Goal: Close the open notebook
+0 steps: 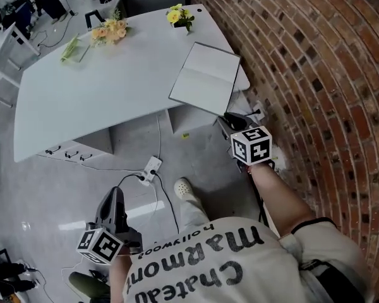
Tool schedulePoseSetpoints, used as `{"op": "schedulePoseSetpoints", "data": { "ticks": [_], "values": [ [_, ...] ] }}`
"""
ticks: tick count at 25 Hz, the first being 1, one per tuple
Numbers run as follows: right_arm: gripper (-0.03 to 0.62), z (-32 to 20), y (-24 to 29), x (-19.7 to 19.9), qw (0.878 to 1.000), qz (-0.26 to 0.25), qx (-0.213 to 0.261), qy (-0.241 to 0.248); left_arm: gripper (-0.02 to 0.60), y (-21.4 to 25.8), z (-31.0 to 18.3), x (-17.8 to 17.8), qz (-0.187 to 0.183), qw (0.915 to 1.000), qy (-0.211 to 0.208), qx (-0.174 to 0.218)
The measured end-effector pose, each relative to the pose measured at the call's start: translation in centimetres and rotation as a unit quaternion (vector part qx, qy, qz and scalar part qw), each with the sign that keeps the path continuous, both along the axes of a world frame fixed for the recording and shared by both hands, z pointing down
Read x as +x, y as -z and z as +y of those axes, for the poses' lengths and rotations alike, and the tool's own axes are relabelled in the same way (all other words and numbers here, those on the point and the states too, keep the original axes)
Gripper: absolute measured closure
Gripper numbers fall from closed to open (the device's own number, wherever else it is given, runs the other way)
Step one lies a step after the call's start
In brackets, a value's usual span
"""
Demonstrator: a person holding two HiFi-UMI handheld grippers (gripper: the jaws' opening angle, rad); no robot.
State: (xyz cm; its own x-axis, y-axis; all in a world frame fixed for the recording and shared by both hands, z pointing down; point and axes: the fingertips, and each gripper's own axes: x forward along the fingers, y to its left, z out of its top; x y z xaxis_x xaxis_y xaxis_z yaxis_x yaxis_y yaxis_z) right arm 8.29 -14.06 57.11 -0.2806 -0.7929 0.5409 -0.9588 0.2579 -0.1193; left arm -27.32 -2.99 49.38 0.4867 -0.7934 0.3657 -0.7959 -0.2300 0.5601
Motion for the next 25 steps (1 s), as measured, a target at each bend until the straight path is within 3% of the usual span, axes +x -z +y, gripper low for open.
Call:
{"op": "schedulePoseSetpoints", "data": {
  "ticks": [4,8,16,23,25],
  "values": [
    [0.462,-1.4,-2.5,0.7,0.997,0.072,-0.01,0.015,0.581,-1.3,-0.5,-0.4,-0.003,0.9999,0.001,-0.017],
    [0.442,-2.0,-4.2,0.3,0.983,0.177,-0.007,0.058,0.581,-2.3,-1.2,-0.8,-0.002,0.9995,0.0,-0.032],
    [0.379,-3.2,-6.7,0.1,0.926,0.359,-0.025,0.118,0.581,-2.9,-2.9,-0.5,0.0,0.9991,-0.009,-0.04],
    [0.368,-3.9,-8.6,0.4,0.883,0.443,-0.026,0.153,0.581,-3.6,-3.8,-0.4,0.0,0.9988,-0.013,-0.048],
    [0.391,-4.0,-8.7,0.5,0.873,0.46,-0.022,0.158,0.581,-3.5,-4.1,-0.2,-0.001,0.9988,-0.014,-0.048]
  ]
}}
